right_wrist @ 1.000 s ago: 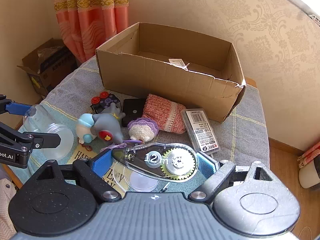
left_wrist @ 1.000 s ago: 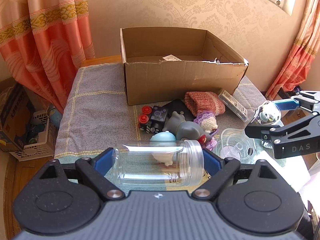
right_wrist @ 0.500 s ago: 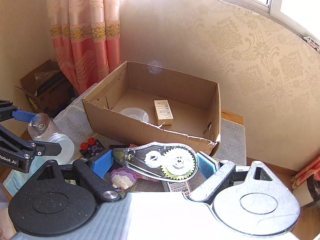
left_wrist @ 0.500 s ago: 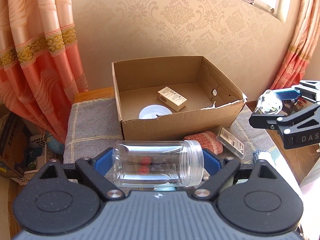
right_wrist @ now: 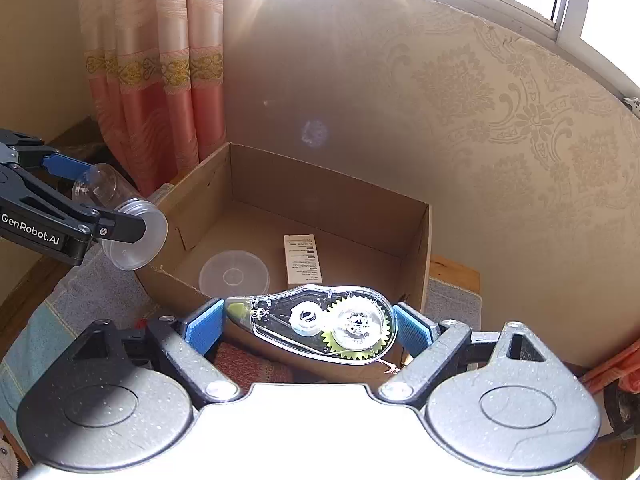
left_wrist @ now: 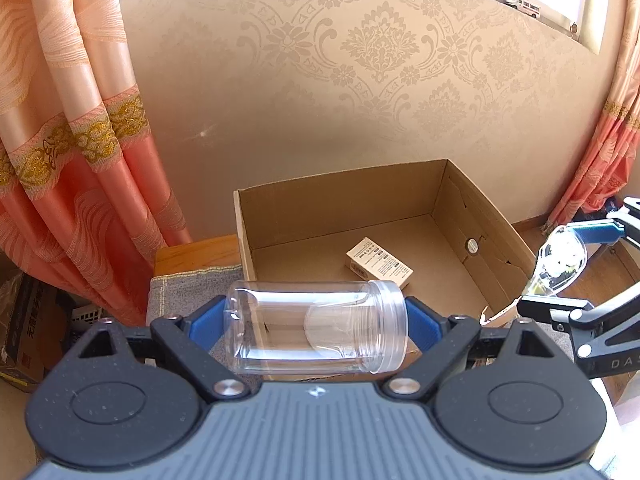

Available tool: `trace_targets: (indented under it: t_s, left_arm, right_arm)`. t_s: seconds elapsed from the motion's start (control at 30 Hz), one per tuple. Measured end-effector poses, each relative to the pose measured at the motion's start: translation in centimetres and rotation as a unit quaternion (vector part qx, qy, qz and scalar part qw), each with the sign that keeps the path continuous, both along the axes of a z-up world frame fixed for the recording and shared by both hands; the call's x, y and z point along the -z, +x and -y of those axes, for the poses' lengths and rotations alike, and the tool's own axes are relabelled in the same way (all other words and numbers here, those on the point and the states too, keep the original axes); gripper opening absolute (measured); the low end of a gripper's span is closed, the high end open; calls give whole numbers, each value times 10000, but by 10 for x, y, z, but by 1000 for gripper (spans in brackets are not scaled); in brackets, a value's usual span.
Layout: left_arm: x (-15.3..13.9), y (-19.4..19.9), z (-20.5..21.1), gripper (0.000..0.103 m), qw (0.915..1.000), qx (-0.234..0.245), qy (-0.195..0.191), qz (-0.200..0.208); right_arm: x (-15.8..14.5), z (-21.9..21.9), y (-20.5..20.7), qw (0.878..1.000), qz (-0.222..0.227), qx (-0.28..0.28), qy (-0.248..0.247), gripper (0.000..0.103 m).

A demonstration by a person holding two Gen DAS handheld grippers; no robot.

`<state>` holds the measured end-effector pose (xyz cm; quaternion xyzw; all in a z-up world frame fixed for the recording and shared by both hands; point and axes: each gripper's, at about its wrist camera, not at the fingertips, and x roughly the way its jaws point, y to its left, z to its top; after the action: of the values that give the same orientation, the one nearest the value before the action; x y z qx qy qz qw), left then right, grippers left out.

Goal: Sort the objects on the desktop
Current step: 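Drop the jar and the tape dispenser into the cardboard box with both grippers, then move the left gripper back to the table toward the light blue toy figure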

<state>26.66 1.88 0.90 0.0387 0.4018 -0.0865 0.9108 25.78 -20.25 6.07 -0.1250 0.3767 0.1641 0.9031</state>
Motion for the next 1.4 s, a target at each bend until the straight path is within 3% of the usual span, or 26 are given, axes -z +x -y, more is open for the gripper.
trace_targets:
  t_s: [0.2, 0.27, 0.67, 1.4]
  left_arm:
    - [8, 16, 7, 91, 9999, 1, 97, -96]
    - [9, 19, 9, 91, 9999, 6, 102, -119]
    - [25, 27, 23, 93, 9991, 71, 212, -349]
    - [25, -45, 20, 93, 9964, 473, 565, -411]
  right_arm:
    - [4, 1, 22, 9998, 24, 195, 104, 93]
    - [5, 0, 25, 9996, 70, 255, 74, 101]
    - [14, 3, 3, 10000, 67, 71, -15, 102]
    - [9, -2, -57, 9994, -82, -341, 12, 102]
